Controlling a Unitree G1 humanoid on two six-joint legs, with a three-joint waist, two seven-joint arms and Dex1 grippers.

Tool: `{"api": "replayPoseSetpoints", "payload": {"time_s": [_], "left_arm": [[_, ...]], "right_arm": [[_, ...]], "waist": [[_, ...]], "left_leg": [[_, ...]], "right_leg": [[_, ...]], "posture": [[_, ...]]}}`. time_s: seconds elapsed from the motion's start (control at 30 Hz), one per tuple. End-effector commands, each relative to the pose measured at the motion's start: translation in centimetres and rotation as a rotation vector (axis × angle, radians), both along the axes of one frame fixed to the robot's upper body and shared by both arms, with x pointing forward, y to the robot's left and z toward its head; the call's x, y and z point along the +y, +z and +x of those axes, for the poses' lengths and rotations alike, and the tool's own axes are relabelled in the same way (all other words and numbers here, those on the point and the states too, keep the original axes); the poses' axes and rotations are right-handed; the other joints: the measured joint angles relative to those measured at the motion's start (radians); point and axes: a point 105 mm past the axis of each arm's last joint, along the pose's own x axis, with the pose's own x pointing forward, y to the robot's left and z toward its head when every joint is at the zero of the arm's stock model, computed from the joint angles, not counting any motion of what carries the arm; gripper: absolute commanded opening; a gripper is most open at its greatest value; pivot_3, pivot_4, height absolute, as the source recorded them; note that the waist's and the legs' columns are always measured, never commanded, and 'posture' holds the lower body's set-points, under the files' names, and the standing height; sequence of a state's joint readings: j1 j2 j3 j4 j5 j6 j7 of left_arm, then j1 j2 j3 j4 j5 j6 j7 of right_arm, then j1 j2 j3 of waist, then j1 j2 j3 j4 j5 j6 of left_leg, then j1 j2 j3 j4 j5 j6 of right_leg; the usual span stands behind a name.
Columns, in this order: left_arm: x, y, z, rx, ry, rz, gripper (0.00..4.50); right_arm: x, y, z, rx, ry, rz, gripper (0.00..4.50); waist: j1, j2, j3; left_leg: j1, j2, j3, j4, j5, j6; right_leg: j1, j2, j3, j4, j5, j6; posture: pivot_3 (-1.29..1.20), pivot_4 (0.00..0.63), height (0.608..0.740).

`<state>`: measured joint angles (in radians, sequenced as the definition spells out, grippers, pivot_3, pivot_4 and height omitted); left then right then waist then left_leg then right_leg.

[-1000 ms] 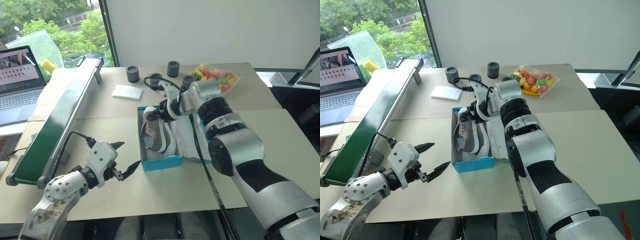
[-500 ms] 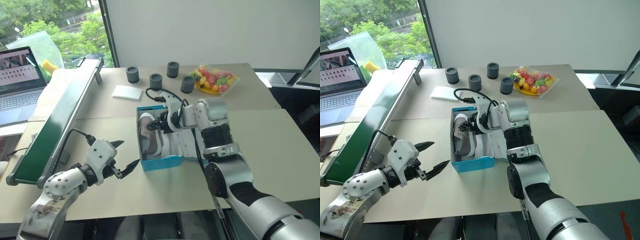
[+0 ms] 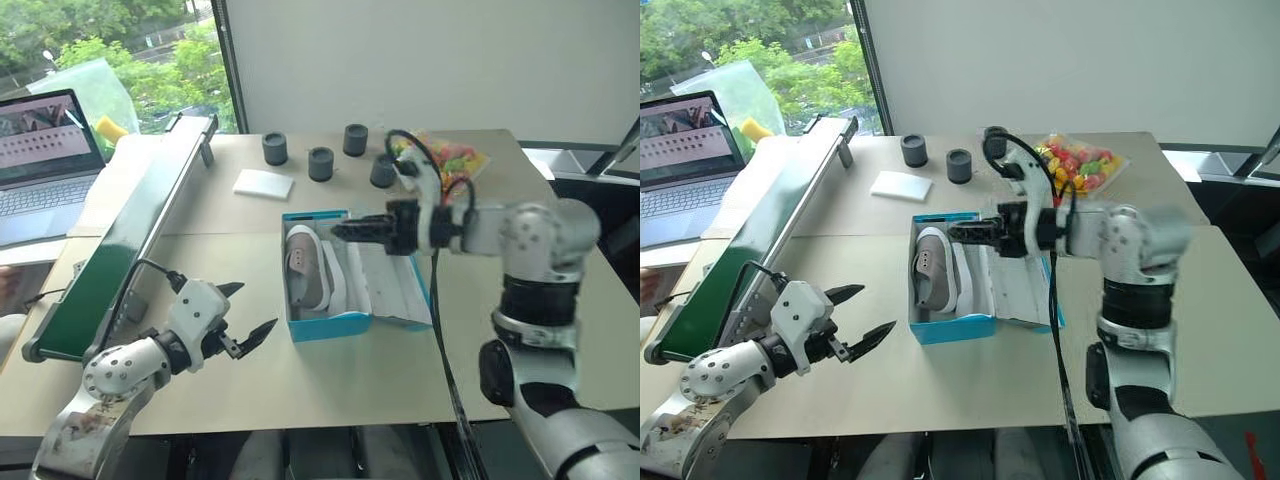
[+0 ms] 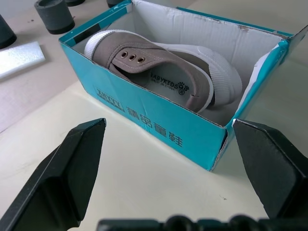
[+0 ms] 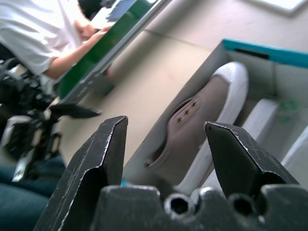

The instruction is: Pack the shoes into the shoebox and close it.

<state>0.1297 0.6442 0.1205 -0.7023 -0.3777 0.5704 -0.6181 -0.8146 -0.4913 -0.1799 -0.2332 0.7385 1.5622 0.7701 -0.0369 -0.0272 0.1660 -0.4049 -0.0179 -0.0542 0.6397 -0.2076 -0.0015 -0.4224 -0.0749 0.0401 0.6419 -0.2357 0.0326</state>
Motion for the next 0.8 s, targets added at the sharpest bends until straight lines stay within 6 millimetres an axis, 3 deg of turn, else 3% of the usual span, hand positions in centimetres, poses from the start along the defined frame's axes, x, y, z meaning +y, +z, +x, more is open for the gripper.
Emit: {"api": "replayPoseSetpoints", "payload": {"time_s": [0.03,0.1,0.2,0.3,0.4,0.5,0.63,0.8], "left_arm": [[0.4,0.6,-0.4,-0.008,-0.04,0.008,4.5],[0.7,0.5,-0.6,0.004,-0.049,0.024,4.5],[1.1,0.6,-0.9,0.011,-0.052,0.036,4.5],[1.3,0.6,-1.0,0.014,-0.047,0.038,4.5],[1.2,0.6,-1.0,0.016,-0.048,0.039,4.5],[1.1,0.6,-1.0,0.018,-0.057,0.043,4.5],[1.1,0.8,-0.7,0.017,-0.064,0.047,4.5],[1.1,1.1,-0.3,0.014,-0.082,0.054,4.5]], "right_arm": [[-1.5,-0.5,-5.6,0.005,0.221,0.002,2.63],[-2.0,-2.7,-6.9,0.046,0.231,-0.066,2.15],[-2.0,-5.7,-9.5,0.108,0.281,-0.115,1.02],[-2.3,-10.0,-9.7,0.114,0.204,-0.281,0.05],[-2.9,-13.5,-7.5,0.082,0.022,-0.423,0.01],[-2.8,-14.8,-5.1,0.004,-0.155,-0.465,0.01],[-3.5,-15.2,-2.3,-0.06,-0.382,-0.472,0.01],[-5.5,-13.8,0.8,-0.162,-0.724,-0.466,0.01]], "waist": [[0.007,0.0,0.0],[0.01,0.0,0.0],[-0.001,0.0,0.0],[0.001,-0.001,0.0],[0.001,-0.001,0.0],[0.001,-0.003,0.0],[0.01,-0.003,0.001],[0.016,-0.003,0.001]], "left_leg": [[0.0,0.0,-0.001,0.0,0.0,0.001],[0.0,0.0,0.0,0.001,-0.001,0.001],[0.001,0.001,0.003,0.001,-0.001,0.001],[0.003,0.002,0.003,0.002,-0.001,0.001],[0.003,0.002,0.004,0.004,-0.001,0.001],[0.002,0.002,0.004,0.005,0.0,0.001],[0.0,0.001,0.003,0.005,0.0,0.001],[0.0,0.001,0.003,0.004,0.0,0.001]], "right_leg": [[0.001,0.0,-0.001,-0.001,-0.001,0.001],[0.001,-0.001,-0.001,-0.001,-0.001,0.001],[0.001,0.0,0.002,0.0,-0.001,0.001],[0.003,0.001,0.002,-0.001,-0.005,0.008],[0.003,0.0,0.002,-0.001,-0.005,0.009],[0.002,0.0,0.003,0.0,-0.005,0.009],[0.0,-0.001,0.003,0.0,-0.003,0.005],[0.001,-0.001,0.003,0.0,-0.001,0.003]], "posture": [[0.0,0.15,0.74],[0.0,0.15,0.74],[0.0,0.15,0.74],[0.0,0.15,0.74],[0.0,0.15,0.74],[0.0,0.15,0.74],[0.0,0.15,0.74],[0.0,0.15,0.74]]}}
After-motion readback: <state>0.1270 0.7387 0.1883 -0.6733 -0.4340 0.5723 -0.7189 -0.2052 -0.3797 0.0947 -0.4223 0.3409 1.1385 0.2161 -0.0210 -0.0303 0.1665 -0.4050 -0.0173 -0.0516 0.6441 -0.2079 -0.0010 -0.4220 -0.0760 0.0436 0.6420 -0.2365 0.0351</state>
